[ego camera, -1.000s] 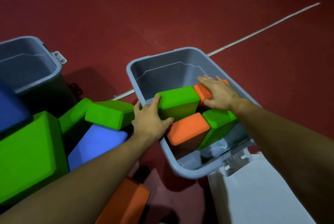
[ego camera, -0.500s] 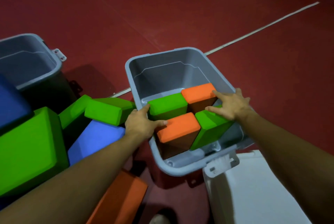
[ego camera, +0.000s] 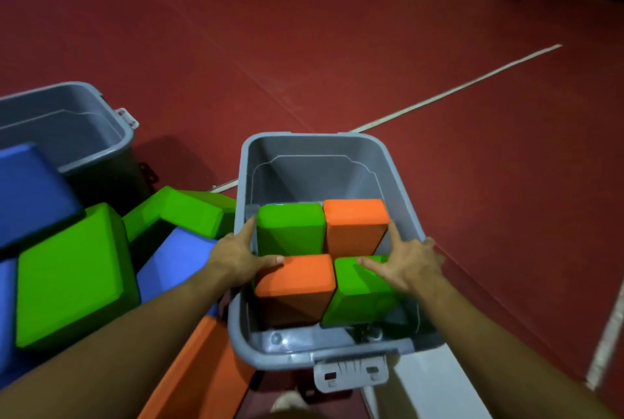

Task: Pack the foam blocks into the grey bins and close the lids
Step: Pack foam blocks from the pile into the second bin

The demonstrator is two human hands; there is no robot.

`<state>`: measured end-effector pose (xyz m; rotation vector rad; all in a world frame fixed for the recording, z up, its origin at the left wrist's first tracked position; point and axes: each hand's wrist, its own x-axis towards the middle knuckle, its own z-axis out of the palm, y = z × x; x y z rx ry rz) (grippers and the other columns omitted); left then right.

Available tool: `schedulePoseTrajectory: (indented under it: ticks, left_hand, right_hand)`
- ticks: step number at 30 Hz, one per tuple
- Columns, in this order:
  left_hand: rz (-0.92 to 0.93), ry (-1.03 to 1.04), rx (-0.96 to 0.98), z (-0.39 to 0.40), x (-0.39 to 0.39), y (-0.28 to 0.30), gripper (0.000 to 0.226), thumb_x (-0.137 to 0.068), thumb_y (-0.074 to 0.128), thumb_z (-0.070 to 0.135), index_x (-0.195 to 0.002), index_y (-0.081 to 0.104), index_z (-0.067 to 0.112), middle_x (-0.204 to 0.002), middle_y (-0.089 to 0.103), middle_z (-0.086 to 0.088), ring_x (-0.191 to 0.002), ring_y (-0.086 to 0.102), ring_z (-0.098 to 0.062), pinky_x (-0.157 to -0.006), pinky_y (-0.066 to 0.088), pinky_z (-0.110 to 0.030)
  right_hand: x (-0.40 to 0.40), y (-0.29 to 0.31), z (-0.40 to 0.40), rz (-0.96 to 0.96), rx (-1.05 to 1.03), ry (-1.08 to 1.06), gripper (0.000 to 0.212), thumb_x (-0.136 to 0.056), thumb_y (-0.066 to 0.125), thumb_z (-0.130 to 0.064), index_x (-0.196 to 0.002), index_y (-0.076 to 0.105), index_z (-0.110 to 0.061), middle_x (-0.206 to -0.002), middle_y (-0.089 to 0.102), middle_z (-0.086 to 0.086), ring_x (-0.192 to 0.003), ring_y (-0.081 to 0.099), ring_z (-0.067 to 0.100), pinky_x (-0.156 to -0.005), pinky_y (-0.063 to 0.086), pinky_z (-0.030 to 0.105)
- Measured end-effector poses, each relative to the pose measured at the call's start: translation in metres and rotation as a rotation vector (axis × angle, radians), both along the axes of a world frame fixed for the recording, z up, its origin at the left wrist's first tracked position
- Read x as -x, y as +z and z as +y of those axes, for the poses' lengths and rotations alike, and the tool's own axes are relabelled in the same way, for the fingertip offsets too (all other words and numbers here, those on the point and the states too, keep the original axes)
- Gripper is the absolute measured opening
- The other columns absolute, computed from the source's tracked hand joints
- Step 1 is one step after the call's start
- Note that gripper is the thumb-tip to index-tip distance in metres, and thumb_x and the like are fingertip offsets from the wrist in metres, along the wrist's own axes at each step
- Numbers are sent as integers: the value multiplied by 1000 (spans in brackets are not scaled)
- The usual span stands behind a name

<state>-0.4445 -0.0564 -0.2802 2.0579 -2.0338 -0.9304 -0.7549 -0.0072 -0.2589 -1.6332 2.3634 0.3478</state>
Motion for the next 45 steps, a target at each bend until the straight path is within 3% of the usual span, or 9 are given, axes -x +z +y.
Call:
schedulePoseTrajectory:
  ticks: [4, 8, 12, 16, 20, 22, 27, 39, 45]
  left_hand:
    - [-42, -33, -30, 0, -3, -4, 118, -52, 57, 93, -151, 23, 39, -126, 63, -15, -116, 59, -34, -92, 51, -37]
    - [-146, -4, -30, -5, 3, -2, 109, -59, 52, 92, -146, 33, 30, -137, 44, -22, -122, 51, -40, -100, 47, -44]
    - [-349, -189, 332, -23, 17, 8, 87, -72, 57, 80, -145, 39, 36, -160, 19, -7, -132, 33, -41, -104, 36, -46]
    - [-399, -302, 239, -32, 23, -6, 79, -74, 47, 84, -143, 41, 45, -163, 16, 9, -145, 1, -45, -115, 17, -59]
    - [-476, -397, 261, -34, 21, -14, 73, -79, 36, 85, -142, 41, 48, -163, 14, 11, -146, -16, -45, -115, 5, -67]
    - [-466, -428, 281, -33, 21, -14, 71, -82, 37, 82, -143, 40, 46, -162, 20, 10, -150, -12, -35, -114, 3, -68]
    - [-394, -477, 333, -30, 19, -13, 65, -84, 41, 77, -141, 42, 46, -145, 48, 12, -137, 39, -17, -112, 5, -67]
    - [-492, -527, 309, -28, 19, -11, 75, -82, 34, 82, -148, 28, 46, -151, 42, 10, -136, 42, -21, -110, 11, -67]
    - [-524, -590, 301, -30, 18, -11, 74, -87, 34, 77, -150, 25, 41, -151, 42, 8, -134, 43, -23, -108, 15, -68]
  right_hand:
    - [-1, -1, 3, -38, 6, -70, 114, -60, 37, -97, -153, 8, -37, -131, 55, 18, -124, 44, 45, -97, 41, 58]
    - [-10, 3, -22, 87, 76, -23, 92, -72, 38, -87, -144, 35, -31, -137, 55, 13, -139, 31, 45, -104, 16, 73]
    - [-15, -17, -56, -78, 191, 342, 85, -74, 61, -68, -146, 38, -27, -149, 45, 0, -146, 26, 25, -116, 17, 57]
    - [-14, -31, -72, -265, 123, 462, 86, -61, 54, -72, -138, 52, -31, -139, 57, -1, -127, 52, 25, -108, 36, 43]
    - [8, -39, -77, -326, 109, 547, 102, -57, 54, -79, -146, 42, -31, -150, 46, 0, -138, 41, 22, -115, 27, 41]
    - [14, -39, -78, -289, 108, 577, 100, -60, 66, -70, -148, 38, -32, -150, 45, 1, -137, 41, 24, -112, 26, 38]
    - [8, -34, -73, -198, 59, 599, 91, -71, 76, -62, -148, 35, -36, -148, 47, -7, -130, 45, 25, -105, 30, 39]
    - [20, -47, -52, -320, 154, 605, 98, -65, 43, -81, -150, 36, -32, -150, 45, 0, -134, 43, 25, -110, 28, 38]
    - [27, -63, -48, -363, 249, 631, 82, -75, 44, -76, -146, 40, -37, -147, 49, 0, -134, 45, 23, -111, 28, 57]
